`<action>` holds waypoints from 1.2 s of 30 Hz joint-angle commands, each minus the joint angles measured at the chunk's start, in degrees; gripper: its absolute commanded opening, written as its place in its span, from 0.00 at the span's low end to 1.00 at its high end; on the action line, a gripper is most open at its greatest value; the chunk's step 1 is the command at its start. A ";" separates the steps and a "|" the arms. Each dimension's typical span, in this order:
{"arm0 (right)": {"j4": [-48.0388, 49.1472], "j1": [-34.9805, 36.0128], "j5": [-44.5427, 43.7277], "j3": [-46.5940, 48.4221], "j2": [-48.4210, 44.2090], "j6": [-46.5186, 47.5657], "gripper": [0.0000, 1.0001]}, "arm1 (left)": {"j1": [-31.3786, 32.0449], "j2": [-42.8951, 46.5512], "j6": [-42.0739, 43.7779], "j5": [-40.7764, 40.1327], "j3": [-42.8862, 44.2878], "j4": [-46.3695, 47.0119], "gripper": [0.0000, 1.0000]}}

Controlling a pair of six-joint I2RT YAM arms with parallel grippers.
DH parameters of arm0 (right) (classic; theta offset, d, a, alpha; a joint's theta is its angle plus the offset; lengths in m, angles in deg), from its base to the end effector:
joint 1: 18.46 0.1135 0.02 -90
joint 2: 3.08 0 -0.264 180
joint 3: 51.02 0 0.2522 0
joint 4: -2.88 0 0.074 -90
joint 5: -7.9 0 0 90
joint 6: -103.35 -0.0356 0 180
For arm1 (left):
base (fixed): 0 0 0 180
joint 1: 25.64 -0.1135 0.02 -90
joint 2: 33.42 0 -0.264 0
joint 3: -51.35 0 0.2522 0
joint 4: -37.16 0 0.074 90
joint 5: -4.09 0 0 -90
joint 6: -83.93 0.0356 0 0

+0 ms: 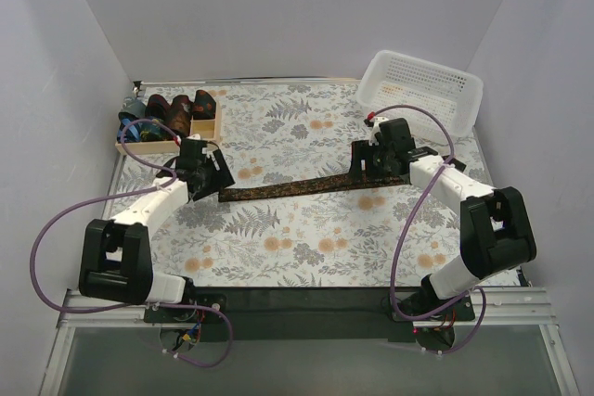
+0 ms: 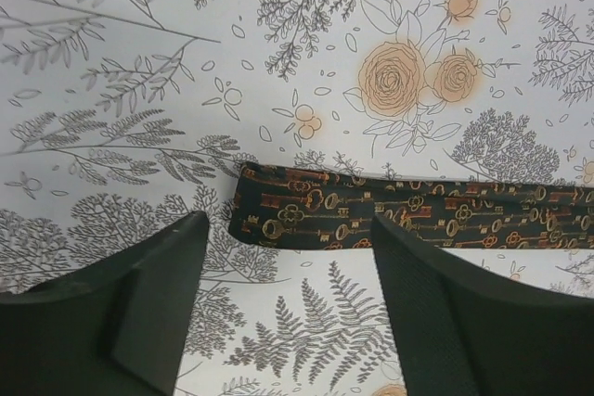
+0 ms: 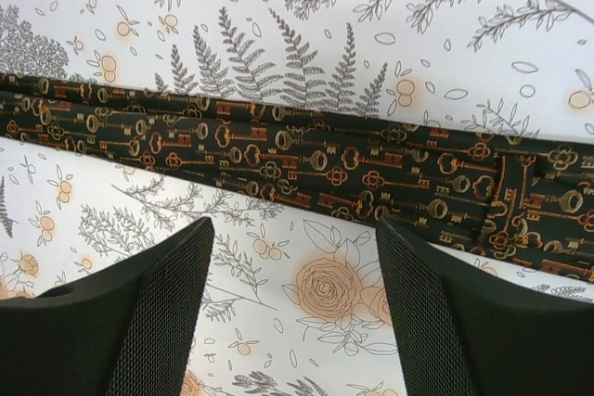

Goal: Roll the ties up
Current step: Flatten the tie, then roll the tie

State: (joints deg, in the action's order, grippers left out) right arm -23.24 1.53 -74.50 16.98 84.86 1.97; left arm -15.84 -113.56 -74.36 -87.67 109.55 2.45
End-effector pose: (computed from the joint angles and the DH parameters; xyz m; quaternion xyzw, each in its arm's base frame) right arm 0.3023 0.1150 0.2126 -0.0942 0.9209 0.1601 0.3428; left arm 0.2652 -0.0447 0.1878 -0.4718 0.8336 -0.1693 0.2321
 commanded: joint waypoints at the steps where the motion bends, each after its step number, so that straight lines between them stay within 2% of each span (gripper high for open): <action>1: -1.70 0.05 -0.83 3.42 -0.84 2.15 0.66 | -0.92 3.14 4.48 -2.11 0.03 0.29 0.68; 5: -1.97 0.31 2.06 3.68 -0.40 2.59 0.66 | -1.89 3.50 6.24 -1.85 -2.08 2.22 0.68; 13: -2.67 3.74 4.09 7.37 1.44 5.31 0.66 | -2.25 -0.71 8.88 3.50 -3.40 6.62 0.54; 19: -2.06 8.13 6.20 9.92 4.60 3.65 0.66 | -2.33 -1.51 9.84 5.27 -4.37 7.41 0.45; 21: 1.00 10.15 7.25 10.54 5.74 1.28 0.64 | -2.24 -1.77 9.93 5.19 -4.98 7.50 0.39; 28: 10.41 15.34 12.35 12.64 11.28 -6.11 0.57 | -2.24 -2.39 10.11 5.19 -6.04 7.68 0.28; 36: 11.22 16.84 11.74 14.05 14.36 -6.11 0.54 | -2.16 -2.83 10.11 5.45 -6.04 8.03 0.21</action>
State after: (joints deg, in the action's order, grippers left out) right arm -15.02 18.64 -63.24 29.06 99.72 -3.56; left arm -17.83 -116.47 -64.92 -82.84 103.94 9.40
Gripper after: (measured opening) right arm 0.546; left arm 0.219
